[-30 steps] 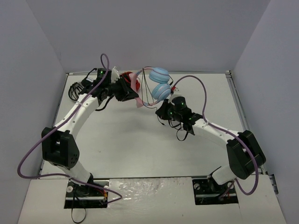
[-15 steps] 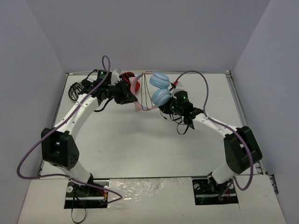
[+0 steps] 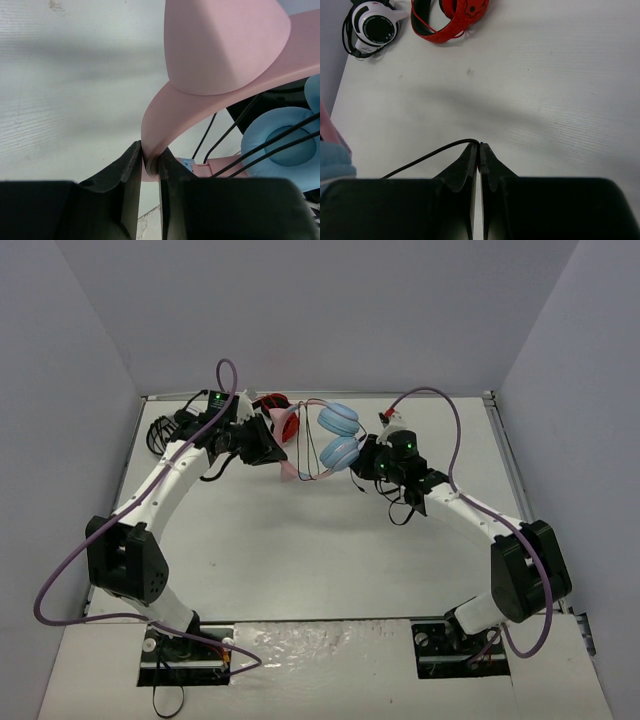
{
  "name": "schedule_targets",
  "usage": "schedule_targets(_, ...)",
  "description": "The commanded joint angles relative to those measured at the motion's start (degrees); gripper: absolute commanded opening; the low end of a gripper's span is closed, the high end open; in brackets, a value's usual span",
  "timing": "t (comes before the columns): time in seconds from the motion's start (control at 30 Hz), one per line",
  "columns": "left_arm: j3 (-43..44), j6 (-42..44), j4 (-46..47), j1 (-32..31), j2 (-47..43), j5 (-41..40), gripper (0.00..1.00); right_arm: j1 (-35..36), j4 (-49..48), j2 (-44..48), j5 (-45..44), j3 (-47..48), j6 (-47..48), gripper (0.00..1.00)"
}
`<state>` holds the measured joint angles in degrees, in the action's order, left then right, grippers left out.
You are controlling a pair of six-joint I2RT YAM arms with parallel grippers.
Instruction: Wrap the headphones
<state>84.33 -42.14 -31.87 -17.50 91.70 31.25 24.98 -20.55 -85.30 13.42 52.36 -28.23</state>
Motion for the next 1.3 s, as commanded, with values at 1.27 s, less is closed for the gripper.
schedule_targets(1.27, 9.8, -2.1, 2.8, 3.0, -3.2, 2.7, 0.0, -1.1, -0.6, 7.2, 2.2, -4.5, 1.5, 0.0)
